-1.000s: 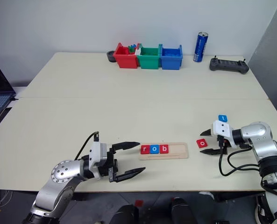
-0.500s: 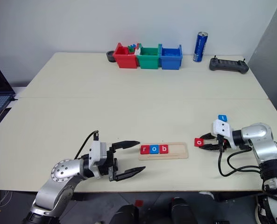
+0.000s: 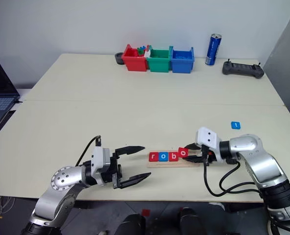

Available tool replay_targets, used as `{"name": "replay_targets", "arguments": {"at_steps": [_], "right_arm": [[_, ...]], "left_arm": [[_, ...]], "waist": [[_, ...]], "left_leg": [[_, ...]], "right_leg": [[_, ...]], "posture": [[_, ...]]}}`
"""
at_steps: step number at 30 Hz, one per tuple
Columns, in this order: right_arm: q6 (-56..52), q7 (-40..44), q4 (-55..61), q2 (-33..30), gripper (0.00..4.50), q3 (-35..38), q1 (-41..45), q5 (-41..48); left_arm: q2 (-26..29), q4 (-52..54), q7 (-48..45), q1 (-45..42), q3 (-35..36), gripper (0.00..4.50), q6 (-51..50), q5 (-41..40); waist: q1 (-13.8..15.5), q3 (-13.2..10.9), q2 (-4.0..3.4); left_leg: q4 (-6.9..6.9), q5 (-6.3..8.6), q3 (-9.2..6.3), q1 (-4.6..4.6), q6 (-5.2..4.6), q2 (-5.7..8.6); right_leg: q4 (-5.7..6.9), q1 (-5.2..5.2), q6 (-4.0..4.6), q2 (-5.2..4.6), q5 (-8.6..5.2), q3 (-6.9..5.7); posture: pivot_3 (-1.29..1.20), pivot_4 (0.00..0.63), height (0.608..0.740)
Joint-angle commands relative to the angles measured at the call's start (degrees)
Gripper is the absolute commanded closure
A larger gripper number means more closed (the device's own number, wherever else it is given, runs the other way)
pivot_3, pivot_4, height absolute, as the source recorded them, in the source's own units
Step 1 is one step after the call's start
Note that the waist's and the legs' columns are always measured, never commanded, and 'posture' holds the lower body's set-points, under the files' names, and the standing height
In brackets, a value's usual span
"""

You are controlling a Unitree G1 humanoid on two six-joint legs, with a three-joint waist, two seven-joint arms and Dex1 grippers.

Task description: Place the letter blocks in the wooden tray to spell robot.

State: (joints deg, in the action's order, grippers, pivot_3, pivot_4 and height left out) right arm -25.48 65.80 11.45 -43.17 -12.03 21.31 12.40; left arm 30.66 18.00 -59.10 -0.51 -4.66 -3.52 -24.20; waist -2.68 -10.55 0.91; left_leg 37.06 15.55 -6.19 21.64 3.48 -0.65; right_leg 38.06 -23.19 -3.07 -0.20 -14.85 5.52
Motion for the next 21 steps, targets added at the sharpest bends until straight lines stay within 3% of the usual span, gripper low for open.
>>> {"name": "replay_targets", "arguments": {"at_steps": [1,21], "right_arm": [[0.9,-0.2,1.4,-0.2,3.06,-0.5,1.3,-0.7],[8.9,1.1,-7.6,0.2,3.06,-4.6,4.5,-7.4]], "left_arm": [[0.5,3.0,0.6,0.4,0.6,0.0,-0.3,-1.0],[1.0,3.0,1.1,-0.9,1.1,0.0,-1.4,-1.3]], "waist": [[0.0,0.0,0.0],[-0.1,0.0,0.0]], "left_leg": [[0.0,0.0,-0.01,-0.01,0.0,-0.01],[-0.01,0.0,-0.02,0.0,0.0,-0.01]], "right_leg": [[0.01,0.0,0.0,0.01,0.0,-0.01],[0.01,-0.01,0.01,0.02,0.0,-0.02]], "posture": [[0.0,0.15,0.74],[0.0,0.15,0.74]]}}
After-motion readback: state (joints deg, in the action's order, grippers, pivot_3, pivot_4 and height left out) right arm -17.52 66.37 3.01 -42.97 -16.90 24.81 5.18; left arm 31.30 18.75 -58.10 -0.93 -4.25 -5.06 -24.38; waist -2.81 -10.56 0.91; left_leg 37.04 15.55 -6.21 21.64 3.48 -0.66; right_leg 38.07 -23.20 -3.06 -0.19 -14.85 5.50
